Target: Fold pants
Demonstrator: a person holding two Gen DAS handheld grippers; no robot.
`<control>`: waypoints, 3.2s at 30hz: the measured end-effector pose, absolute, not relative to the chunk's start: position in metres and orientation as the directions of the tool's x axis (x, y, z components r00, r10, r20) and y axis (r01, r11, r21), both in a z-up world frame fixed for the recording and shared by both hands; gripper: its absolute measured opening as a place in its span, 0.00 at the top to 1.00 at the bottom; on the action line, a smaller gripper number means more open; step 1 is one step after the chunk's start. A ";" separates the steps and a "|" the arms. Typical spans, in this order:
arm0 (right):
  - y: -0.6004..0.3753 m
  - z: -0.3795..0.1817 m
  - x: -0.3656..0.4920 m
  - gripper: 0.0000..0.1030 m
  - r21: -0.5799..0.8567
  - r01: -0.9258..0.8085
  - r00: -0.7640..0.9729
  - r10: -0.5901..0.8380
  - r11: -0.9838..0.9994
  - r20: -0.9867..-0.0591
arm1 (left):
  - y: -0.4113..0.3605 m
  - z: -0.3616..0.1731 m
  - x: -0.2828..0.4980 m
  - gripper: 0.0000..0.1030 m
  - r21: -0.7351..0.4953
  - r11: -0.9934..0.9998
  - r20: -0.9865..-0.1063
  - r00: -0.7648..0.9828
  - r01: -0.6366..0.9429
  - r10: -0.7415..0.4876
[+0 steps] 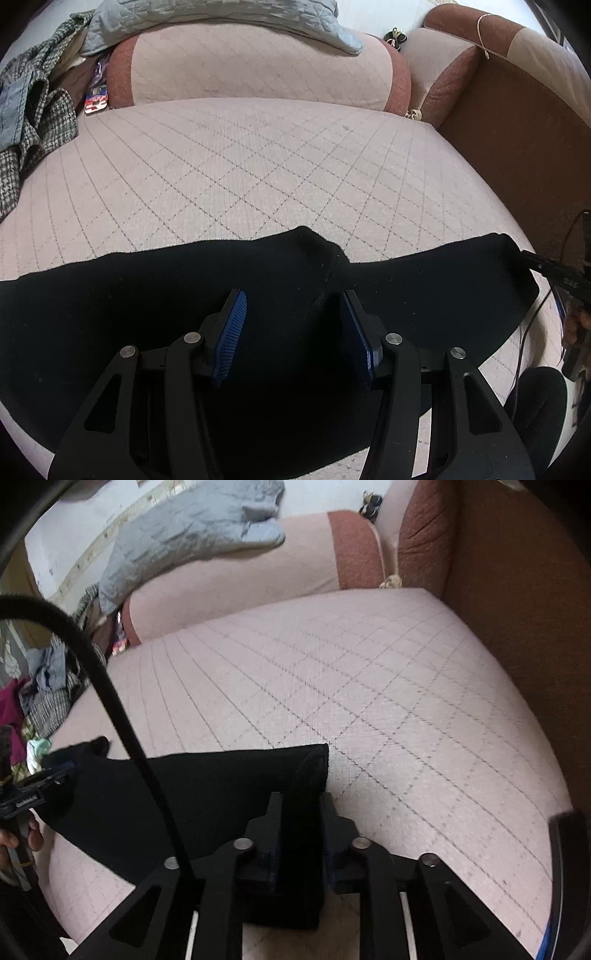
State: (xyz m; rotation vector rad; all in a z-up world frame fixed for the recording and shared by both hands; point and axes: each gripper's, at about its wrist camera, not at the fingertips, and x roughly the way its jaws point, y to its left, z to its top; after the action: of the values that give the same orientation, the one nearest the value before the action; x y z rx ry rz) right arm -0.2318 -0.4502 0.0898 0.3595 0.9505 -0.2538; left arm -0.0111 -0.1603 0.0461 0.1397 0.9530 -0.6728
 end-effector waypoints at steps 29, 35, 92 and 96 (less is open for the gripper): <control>-0.372 0.117 -0.202 0.65 0.345 0.114 0.609 0.209 0.932 -0.765 | -0.148 0.064 -0.009 0.50 -0.168 0.811 -0.767 0.443 0.560 -0.464; -0.317 0.097 -0.111 0.64 0.488 0.004 0.575 0.397 0.873 -0.715 | -0.141 0.056 -0.006 0.50 -0.161 0.824 -0.791 0.429 0.543 -0.436; -0.461 0.056 -0.278 0.55 0.494 0.181 0.660 0.267 0.850 -0.702 | -0.394 0.048 -0.048 0.46 -0.224 0.281 -0.819 -0.024 0.933 -0.574; -0.462 0.054 -0.278 0.54 0.506 0.164 0.667 0.282 0.847 -0.689 | -0.415 0.040 -0.052 0.46 -0.241 0.217 -0.820 -0.079 0.946 -0.567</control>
State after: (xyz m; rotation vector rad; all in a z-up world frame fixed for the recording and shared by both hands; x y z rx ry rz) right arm -0.2776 -0.4624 0.0537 0.5741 0.8497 0.0712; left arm -0.0524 -0.4148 0.0400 0.4894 1.0034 -1.3383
